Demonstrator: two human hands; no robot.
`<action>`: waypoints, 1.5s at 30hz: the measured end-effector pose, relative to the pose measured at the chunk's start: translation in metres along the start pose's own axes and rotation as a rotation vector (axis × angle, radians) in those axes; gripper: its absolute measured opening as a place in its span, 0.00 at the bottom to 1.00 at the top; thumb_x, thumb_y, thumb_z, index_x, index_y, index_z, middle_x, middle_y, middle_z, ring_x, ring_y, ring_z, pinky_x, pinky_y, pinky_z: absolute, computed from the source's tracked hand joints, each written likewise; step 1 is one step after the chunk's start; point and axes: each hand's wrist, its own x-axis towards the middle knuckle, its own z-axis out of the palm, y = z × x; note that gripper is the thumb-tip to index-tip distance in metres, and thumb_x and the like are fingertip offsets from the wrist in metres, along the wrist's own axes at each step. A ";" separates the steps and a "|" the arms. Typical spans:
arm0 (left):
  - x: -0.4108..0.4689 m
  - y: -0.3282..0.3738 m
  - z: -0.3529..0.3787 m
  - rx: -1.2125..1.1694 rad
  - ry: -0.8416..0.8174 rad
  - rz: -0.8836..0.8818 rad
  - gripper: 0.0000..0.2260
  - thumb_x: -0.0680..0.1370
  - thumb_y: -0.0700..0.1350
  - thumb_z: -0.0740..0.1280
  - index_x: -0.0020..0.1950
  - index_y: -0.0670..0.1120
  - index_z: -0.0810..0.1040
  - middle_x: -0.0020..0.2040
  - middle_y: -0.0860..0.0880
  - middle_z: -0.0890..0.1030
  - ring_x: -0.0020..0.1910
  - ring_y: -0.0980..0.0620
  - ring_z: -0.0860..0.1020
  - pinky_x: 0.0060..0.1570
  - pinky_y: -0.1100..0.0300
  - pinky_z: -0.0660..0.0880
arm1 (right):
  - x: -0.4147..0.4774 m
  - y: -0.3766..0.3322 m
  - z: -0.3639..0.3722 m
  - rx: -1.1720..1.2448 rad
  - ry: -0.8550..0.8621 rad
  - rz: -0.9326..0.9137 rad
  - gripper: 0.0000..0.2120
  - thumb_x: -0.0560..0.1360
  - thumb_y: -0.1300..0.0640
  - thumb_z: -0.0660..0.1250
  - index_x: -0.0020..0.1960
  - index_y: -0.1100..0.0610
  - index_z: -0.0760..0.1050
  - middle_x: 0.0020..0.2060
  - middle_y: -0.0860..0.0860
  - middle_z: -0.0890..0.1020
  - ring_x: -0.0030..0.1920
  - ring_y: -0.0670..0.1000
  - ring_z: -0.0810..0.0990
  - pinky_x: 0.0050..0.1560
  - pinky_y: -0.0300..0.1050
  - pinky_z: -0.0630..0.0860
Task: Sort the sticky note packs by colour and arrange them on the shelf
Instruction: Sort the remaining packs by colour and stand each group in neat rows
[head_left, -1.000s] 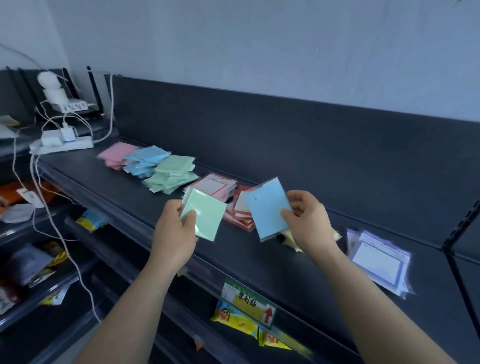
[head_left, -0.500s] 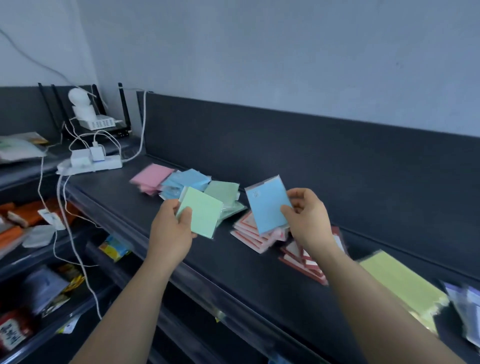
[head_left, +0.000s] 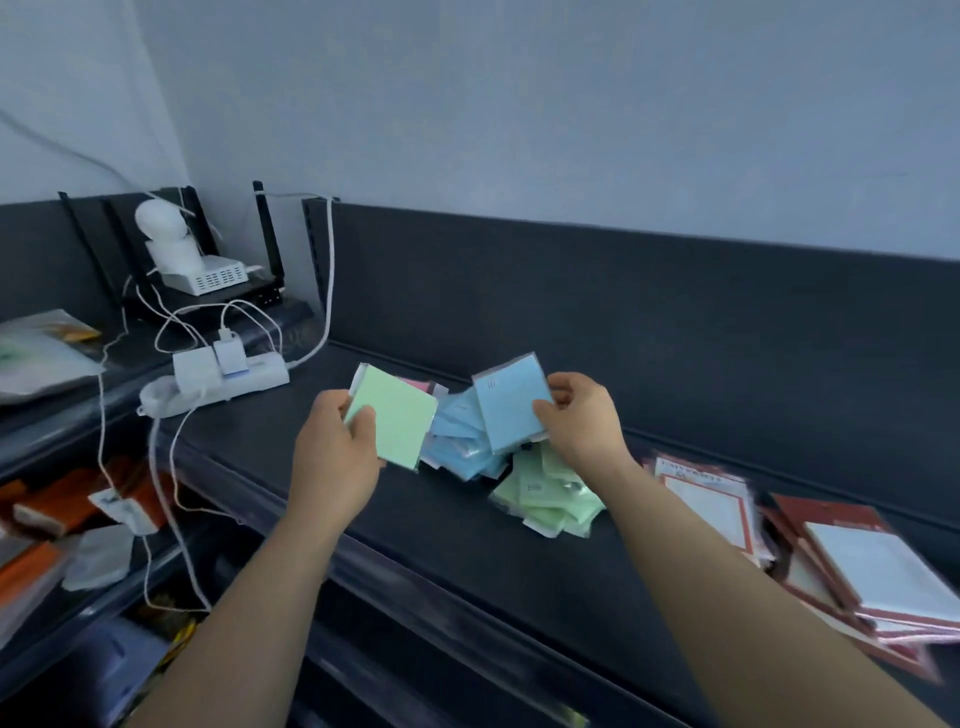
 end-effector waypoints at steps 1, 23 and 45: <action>0.005 -0.004 -0.002 -0.003 -0.005 -0.003 0.05 0.83 0.45 0.56 0.56 0.47 0.69 0.52 0.46 0.78 0.41 0.47 0.81 0.31 0.61 0.71 | 0.004 -0.003 0.007 -0.029 -0.004 0.000 0.14 0.77 0.62 0.64 0.62 0.60 0.73 0.53 0.51 0.80 0.48 0.49 0.77 0.46 0.40 0.73; 0.001 0.059 0.086 -0.288 -0.388 0.151 0.06 0.81 0.42 0.61 0.55 0.45 0.77 0.49 0.48 0.82 0.32 0.50 0.83 0.41 0.49 0.81 | -0.015 0.009 -0.063 -0.005 -0.048 -0.018 0.08 0.73 0.52 0.72 0.51 0.51 0.80 0.41 0.49 0.85 0.40 0.49 0.81 0.44 0.44 0.77; -0.018 0.059 0.121 0.408 -0.410 0.453 0.14 0.81 0.47 0.62 0.61 0.40 0.77 0.58 0.45 0.73 0.50 0.45 0.77 0.50 0.55 0.72 | -0.030 0.039 -0.079 -0.274 0.089 0.087 0.08 0.75 0.55 0.68 0.53 0.57 0.79 0.38 0.45 0.81 0.39 0.44 0.78 0.38 0.34 0.70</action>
